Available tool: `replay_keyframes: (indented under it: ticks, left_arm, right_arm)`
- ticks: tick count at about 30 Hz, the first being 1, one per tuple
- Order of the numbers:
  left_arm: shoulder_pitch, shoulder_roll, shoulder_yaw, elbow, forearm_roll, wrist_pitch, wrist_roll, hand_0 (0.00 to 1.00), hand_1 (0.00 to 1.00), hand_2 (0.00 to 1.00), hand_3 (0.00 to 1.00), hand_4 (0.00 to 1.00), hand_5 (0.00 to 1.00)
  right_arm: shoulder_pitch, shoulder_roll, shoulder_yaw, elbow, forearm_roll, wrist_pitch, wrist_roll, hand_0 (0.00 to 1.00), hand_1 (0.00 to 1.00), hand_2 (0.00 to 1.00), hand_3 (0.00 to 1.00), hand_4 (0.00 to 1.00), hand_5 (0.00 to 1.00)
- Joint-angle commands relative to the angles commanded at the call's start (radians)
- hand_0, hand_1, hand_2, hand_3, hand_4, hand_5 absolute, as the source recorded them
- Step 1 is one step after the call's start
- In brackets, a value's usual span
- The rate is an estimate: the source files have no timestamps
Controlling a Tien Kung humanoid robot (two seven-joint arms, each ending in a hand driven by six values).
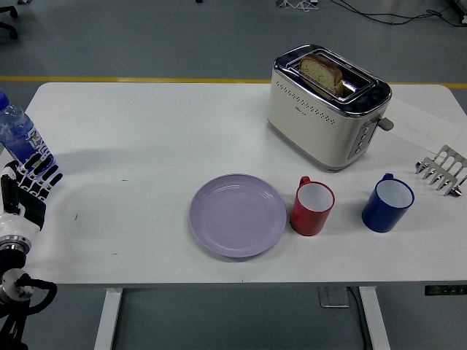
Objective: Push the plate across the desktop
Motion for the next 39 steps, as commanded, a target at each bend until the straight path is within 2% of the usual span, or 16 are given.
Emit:
replay_keyframes:
  ticks: [24,29,39]
  left_arm:
    - [0.012,0.002,0.037,0.011,-0.013,0.009,0.000,0.669,0.680,0.666,0.625,0.492,0.939]
    - [0.013,0.002,0.044,0.017,-0.016,0.031,-0.004,0.669,0.681,0.666,0.625,0.491,0.938]
    - [0.014,0.001,0.065,0.027,-0.016,0.033,-0.001,0.667,0.680,0.664,0.624,0.491,0.940]
  right_arm:
    - [-0.009,-0.002,-0.002,0.000,-0.004,0.000,-0.001,0.531,0.501,0.600,0.551,0.253,0.201]
    - [-0.009,-0.003,-0.001,0.000,-0.003,-0.001,0.001,0.531,0.501,0.599,0.551,0.253,0.201]
    - [-0.005,-0.004,-0.006,0.000,0.013,-0.002,0.004,0.531,0.501,0.600,0.551,0.254,0.199]
